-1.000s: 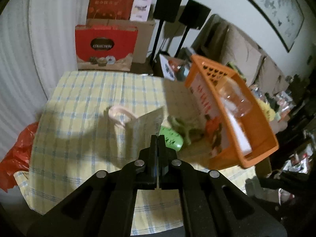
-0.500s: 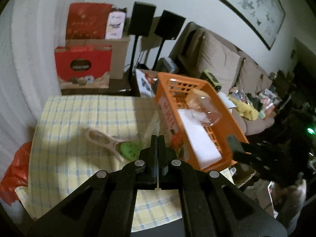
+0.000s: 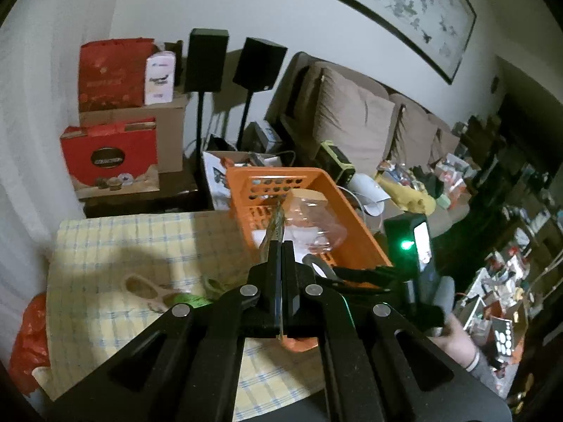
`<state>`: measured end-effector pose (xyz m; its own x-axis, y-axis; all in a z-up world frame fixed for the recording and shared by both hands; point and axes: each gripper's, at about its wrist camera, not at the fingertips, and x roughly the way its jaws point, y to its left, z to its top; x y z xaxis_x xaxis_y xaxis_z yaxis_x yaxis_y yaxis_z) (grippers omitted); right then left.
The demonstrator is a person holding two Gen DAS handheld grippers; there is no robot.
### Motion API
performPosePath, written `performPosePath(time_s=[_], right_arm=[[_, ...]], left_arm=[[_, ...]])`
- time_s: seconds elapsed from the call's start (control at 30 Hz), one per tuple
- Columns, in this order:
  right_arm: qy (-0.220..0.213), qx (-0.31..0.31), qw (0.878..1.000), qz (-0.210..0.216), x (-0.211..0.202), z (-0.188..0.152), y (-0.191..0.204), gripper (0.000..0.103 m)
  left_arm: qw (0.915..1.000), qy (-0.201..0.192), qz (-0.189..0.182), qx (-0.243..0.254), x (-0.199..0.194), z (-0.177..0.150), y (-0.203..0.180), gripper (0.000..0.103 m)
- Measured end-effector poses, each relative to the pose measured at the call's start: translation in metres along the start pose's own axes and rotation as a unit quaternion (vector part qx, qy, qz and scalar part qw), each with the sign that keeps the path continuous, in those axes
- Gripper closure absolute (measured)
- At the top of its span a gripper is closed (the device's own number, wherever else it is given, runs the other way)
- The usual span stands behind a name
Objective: Organize objects
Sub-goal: 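Drop the grey clip into the basket with the right tool while the left grasps the gold pouch, then lower the gold pouch into the basket and open the left tool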
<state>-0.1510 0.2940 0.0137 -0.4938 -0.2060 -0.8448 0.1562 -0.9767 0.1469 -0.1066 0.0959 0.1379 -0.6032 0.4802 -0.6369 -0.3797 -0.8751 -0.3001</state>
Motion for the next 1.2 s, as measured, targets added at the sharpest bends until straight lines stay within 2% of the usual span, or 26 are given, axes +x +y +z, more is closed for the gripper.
performPosePath(time_s=[0.17, 0.27, 0.37, 0.5, 0.83, 1.03, 1.2], right_arm=[[0.002, 0.014, 0.998, -0.055, 0.001, -0.002, -0.025, 0.059], [0.009, 0.023, 0.998, -0.065, 0.006, -0.005, -0.039, 0.059], [0.006, 0.029, 0.997, -0.064, 0.008, -0.007, -0.048, 0.058], [-0.005, 0.028, 0.998, -0.059, -0.001, -0.01, -0.053, 0.046], [-0.035, 0.026, 0.997, -0.06, -0.042, -0.02, -0.061, 0.046], [-0.04, 0.025, 0.997, -0.053, -0.049, -0.029, -0.064, 0.046], [-0.036, 0.021, 0.998, -0.052, -0.045, -0.034, -0.063, 0.046]], left_arm=[[0.9998, 0.004, -0.013, 0.011, 0.014, 0.011, -0.02, 0.103], [0.9995, 0.012, -0.023, 0.017, 0.025, 0.015, -0.034, 0.103], [0.9988, 0.024, -0.036, 0.022, 0.037, 0.016, -0.046, 0.103], [0.9977, 0.042, -0.043, 0.031, 0.055, 0.016, -0.06, 0.103], [0.9955, 0.085, -0.041, 0.011, 0.12, 0.0, -0.067, 0.103], [0.9913, 0.115, -0.061, 0.018, 0.135, -0.009, -0.078, 0.103], [0.9893, 0.134, -0.057, -0.009, 0.153, -0.012, -0.066, 0.103]])
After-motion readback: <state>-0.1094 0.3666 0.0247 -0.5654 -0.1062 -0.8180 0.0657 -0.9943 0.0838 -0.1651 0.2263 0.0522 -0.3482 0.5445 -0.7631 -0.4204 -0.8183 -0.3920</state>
